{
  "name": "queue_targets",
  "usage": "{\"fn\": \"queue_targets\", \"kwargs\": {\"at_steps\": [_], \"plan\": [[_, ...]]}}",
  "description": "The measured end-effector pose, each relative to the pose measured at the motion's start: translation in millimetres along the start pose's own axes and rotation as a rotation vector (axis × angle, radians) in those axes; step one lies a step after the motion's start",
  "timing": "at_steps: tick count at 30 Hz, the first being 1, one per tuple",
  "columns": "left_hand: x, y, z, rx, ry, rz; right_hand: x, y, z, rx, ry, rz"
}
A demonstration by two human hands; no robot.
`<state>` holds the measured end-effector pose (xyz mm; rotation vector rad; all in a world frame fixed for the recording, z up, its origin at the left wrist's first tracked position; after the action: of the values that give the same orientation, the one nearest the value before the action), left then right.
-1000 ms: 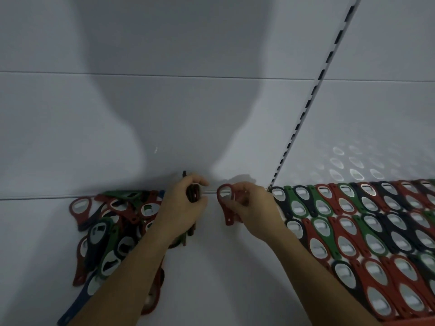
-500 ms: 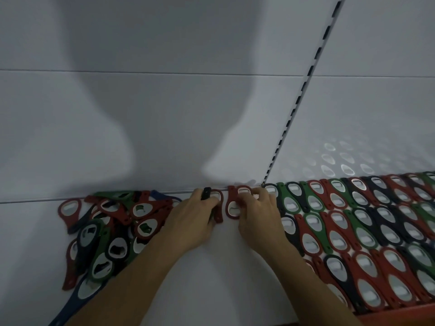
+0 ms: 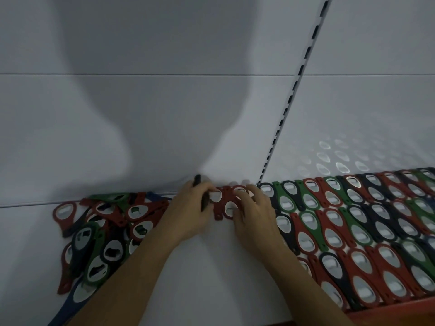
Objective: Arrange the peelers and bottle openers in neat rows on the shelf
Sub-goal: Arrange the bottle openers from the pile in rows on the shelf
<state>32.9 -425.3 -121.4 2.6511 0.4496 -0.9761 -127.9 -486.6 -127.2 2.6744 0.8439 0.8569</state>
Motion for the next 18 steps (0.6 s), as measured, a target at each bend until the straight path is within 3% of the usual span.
{"fn": "queue_targets", "kwargs": {"at_steps": [2,3,6,10,13,18], "plan": [[6,-5,-12,-0.113,-0.410,-0.148,14,-2,-9,-0.082,0.205,-0.088],[8,-8,-14,-0.131,-0.626,-0.229,21,-2,-9,-0.037,0.394,-0.083],[8,-19,-8,-0.144,-1.020,-0.382,35,-1,5,0.162,0.804,0.140],[19,-32,-5,-0.232,-1.197,-0.535,37,5,18,0.203,0.737,0.197],[26,-36,-7,-0.194,-1.306,-0.590,37,11,23,0.210,0.814,0.251],[47,-37,-22,-0.312,-1.236,-0.667,26,31,16,0.117,0.806,0.325]]}}
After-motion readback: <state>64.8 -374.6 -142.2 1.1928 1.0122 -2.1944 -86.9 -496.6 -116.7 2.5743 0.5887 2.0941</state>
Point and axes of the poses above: each hand's wrist, its own y-axis towards the middle knuckle, its own z-axis out of the palm, x = y × z, the point moved 6 cm from there along y, towards the middle knuckle, and after that the axes turned 7 degrees about -x, right-handed, at the moved point
